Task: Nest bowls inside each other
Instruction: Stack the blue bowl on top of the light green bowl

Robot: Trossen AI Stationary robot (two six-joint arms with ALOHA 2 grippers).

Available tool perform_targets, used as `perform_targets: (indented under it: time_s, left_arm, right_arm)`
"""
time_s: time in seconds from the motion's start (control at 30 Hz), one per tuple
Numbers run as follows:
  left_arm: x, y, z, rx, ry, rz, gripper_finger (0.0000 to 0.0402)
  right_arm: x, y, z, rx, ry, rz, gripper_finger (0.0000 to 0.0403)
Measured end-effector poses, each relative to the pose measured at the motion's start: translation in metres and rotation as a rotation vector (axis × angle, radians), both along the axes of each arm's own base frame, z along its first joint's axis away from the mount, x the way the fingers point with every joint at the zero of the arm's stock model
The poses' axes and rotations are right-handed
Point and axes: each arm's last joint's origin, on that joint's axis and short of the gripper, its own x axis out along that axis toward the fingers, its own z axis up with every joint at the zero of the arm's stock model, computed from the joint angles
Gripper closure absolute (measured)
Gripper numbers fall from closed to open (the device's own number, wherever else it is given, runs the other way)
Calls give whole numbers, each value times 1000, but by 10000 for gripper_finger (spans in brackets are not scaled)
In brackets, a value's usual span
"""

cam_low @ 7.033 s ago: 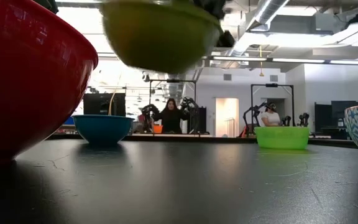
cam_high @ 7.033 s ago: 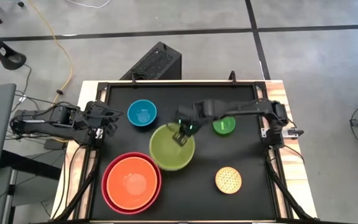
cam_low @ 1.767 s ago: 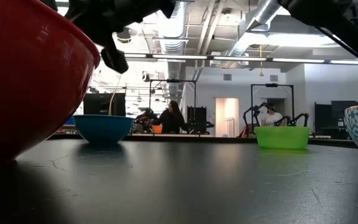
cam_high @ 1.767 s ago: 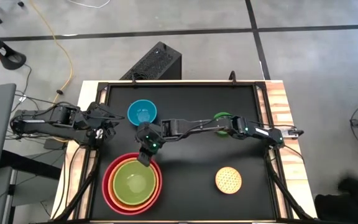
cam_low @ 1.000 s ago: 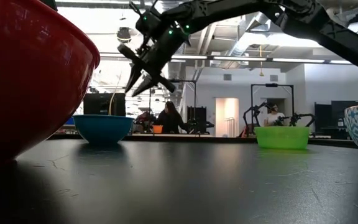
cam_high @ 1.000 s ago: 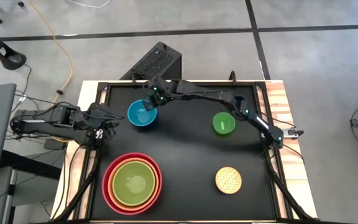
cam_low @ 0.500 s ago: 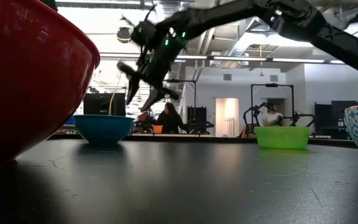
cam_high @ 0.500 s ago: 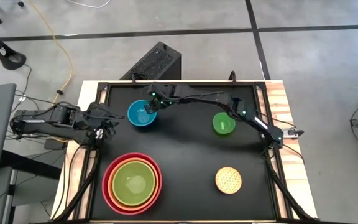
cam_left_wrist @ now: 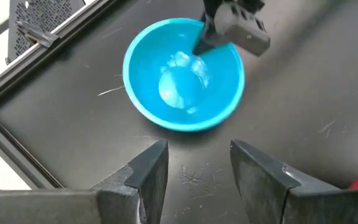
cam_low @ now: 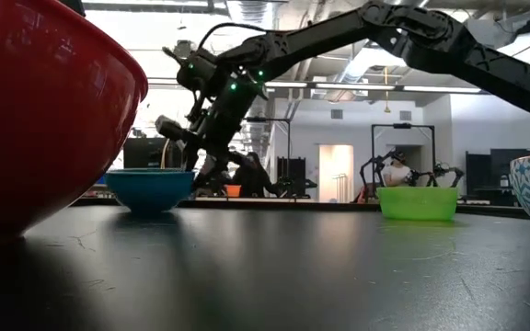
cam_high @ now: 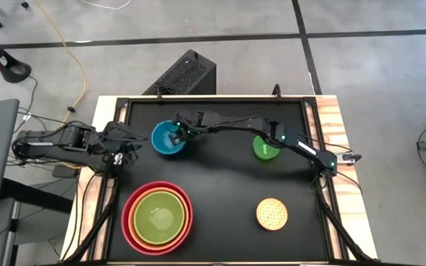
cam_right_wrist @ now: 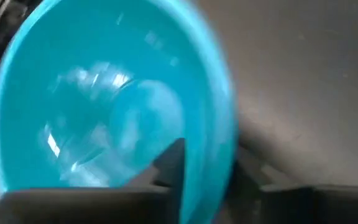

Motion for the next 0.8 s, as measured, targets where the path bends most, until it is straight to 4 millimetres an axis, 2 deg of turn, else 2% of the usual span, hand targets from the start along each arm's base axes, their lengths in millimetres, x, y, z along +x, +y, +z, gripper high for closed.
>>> perform_targets:
  time_s: [0.1, 0.13, 0.33, 0.47, 0.53, 0.6, 0.7, 0.8]
  left_arm:
    - [0, 0, 0, -2, -1, 2, 239]
    - [0, 0, 0, -4, -2, 3, 239]
    - [0, -1, 0, -27, -2, -12, 239]
    - [0, -1, 0, -21, 1, -17, 239]
    - [0, -1, 0, -20, 1, -18, 239]
    - [0, -1, 0, -18, 1, -18, 239]
    - [0, -1, 0, -4, 5, -26, 239]
    - [1, 0, 1, 12, -2, -28, 239]
  right_arm:
    - [-4, -9, 2, 9, 8, -64, 366]
    - [-6, -15, 4, 12, -1, -79, 380]
    - [-29, -43, 38, -18, 33, -138, 383]
    - [-60, -36, 89, -61, 94, -82, 390]
    - [-74, -21, 113, -69, 126, -31, 390]
    - [-84, 2, 134, -73, 127, 28, 389]
    - [-88, 52, 161, -84, 62, 136, 388]
    - [-82, 109, 175, -74, -45, 239, 388]
